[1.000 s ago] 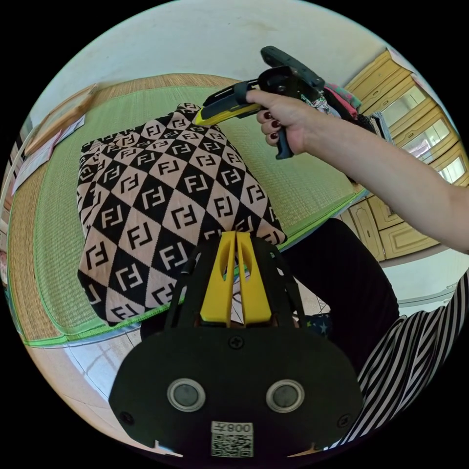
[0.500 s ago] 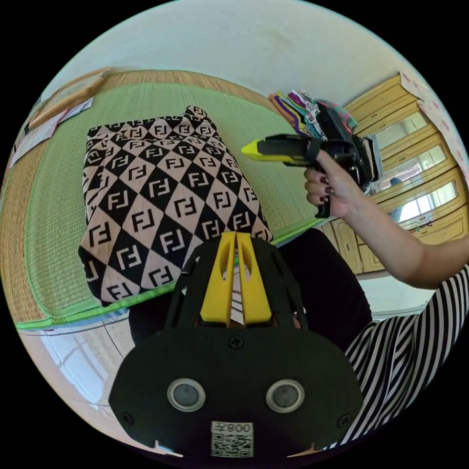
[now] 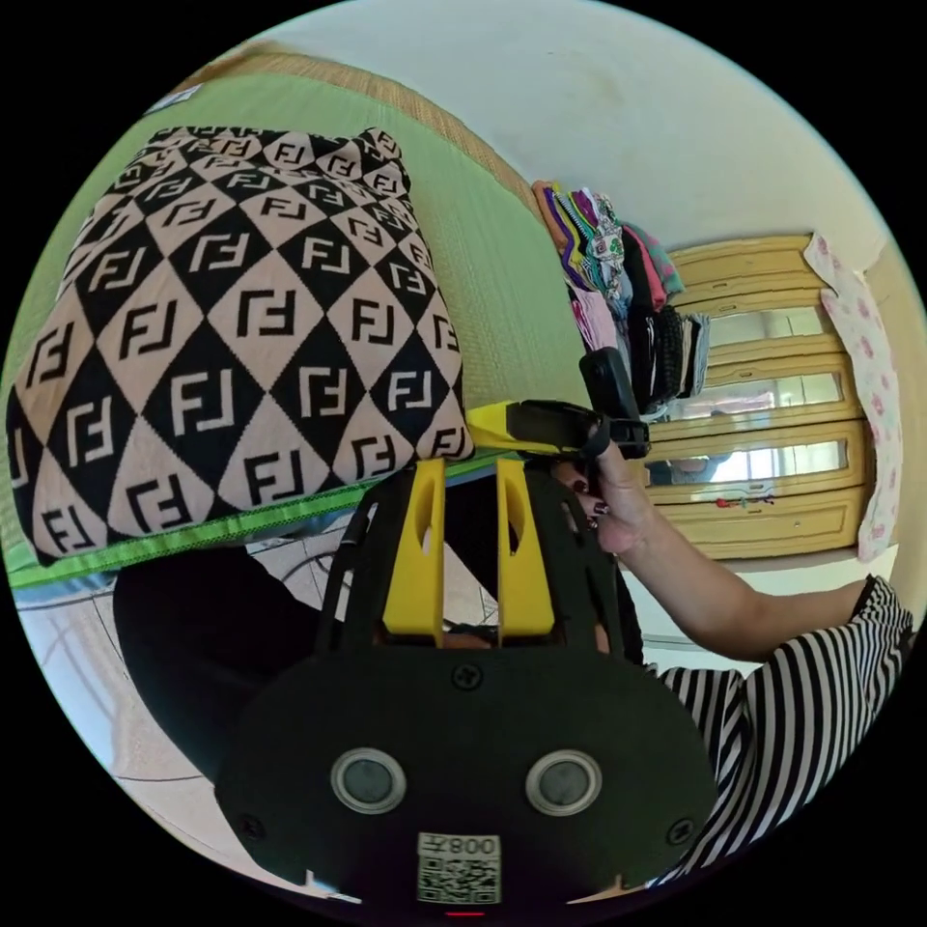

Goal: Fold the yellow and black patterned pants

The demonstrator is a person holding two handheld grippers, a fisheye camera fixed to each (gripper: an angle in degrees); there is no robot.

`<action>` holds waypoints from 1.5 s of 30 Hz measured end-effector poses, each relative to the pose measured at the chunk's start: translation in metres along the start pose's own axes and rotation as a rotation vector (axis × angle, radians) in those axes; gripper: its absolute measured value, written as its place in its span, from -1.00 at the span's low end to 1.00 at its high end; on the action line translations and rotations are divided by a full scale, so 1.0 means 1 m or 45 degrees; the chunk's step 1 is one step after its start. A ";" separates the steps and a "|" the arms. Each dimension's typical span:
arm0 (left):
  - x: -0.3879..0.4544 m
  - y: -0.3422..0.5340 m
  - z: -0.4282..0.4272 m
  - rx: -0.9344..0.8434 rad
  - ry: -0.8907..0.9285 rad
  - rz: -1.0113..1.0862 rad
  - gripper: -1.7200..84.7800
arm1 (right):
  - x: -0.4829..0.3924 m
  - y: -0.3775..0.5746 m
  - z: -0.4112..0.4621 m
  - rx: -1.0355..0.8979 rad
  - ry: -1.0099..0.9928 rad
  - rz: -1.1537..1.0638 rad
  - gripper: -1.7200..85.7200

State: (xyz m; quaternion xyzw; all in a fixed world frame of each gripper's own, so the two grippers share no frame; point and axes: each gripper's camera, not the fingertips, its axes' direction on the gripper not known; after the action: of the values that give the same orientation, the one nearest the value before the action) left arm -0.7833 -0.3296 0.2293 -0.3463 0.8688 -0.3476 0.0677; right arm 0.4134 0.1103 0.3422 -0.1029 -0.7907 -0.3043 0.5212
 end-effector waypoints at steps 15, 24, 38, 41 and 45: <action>-0.034 0.026 -0.051 0.049 0.044 -0.049 -0.92 | 0.006 0.015 -0.042 0.036 -0.210 0.058 -0.70; -0.047 0.041 -0.086 0.043 0.036 -0.006 -0.93 | -0.005 0.008 -0.040 0.007 -0.272 0.061 -0.70; -0.117 0.106 -0.196 0.201 0.116 -0.099 -0.93 | -0.032 0.025 -0.034 0.034 -0.283 0.097 -0.78; -0.149 0.129 -0.237 0.305 0.113 -0.204 -0.89 | -0.046 0.028 -0.035 0.052 -0.308 0.071 -0.78; -0.194 0.157 -0.270 0.435 0.226 -0.376 -0.80 | -0.062 0.030 -0.036 0.071 -0.319 0.049 -0.79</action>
State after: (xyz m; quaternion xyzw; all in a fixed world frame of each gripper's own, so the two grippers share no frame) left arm -0.8213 0.0287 0.3057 -0.4211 0.7400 -0.5245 -0.0030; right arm 0.4825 0.1222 0.3083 -0.1408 -0.8556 -0.2570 0.4268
